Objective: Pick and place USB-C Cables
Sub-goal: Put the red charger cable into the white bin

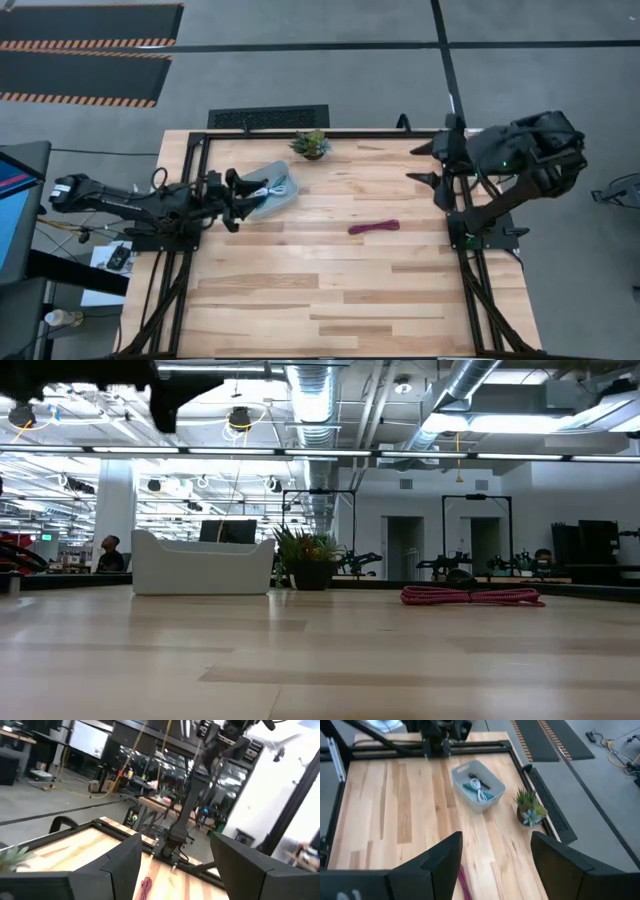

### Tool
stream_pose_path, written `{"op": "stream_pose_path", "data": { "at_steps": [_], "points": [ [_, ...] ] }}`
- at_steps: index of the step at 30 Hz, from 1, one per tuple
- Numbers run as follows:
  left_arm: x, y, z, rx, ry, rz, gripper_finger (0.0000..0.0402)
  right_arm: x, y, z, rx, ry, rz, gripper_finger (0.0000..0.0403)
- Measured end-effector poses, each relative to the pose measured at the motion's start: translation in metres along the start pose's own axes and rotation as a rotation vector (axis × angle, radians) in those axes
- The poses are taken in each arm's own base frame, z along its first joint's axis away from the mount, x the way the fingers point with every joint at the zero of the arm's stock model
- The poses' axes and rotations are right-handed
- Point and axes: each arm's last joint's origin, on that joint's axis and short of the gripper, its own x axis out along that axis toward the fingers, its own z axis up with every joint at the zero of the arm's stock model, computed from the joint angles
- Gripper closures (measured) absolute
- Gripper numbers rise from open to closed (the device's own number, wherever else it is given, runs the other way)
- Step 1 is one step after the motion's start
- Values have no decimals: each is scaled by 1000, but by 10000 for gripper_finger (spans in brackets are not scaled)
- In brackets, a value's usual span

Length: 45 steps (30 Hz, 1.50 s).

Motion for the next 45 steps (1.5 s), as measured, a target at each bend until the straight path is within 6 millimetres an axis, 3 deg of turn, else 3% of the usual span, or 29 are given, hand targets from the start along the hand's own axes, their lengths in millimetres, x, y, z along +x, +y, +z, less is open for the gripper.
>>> {"op": "stream_pose_path", "data": {
  "at_steps": [9, 13, 17, 26, 37, 42, 45],
  "points": [
    [69, -33, 4, 158, 207, -15, 177, 1, 21, -21, -14, 31, -16, 143],
    [107, -50, -8, 237, 265, -35, 177, 3, 26, -29, -21, 35, -34, 143],
    [142, -60, -38, 266, 335, -43, 177, 5, 30, -36, -16, 42, -52, 143],
    [211, -74, -133, 313, 538, -117, 177, 4, 41, -57, 15, 50, -36, 143],
    [254, -87, -206, 481, 619, -120, 177, 3, 59, -75, 36, 30, -20, 143],
    [257, -78, -222, 505, 643, -79, 177, 2, 66, -79, 40, 20, -18, 143],
    [259, -70, -222, 550, 632, -14, 178, 1, 69, -81, 30, 19, -4, 143]
  ]
}}
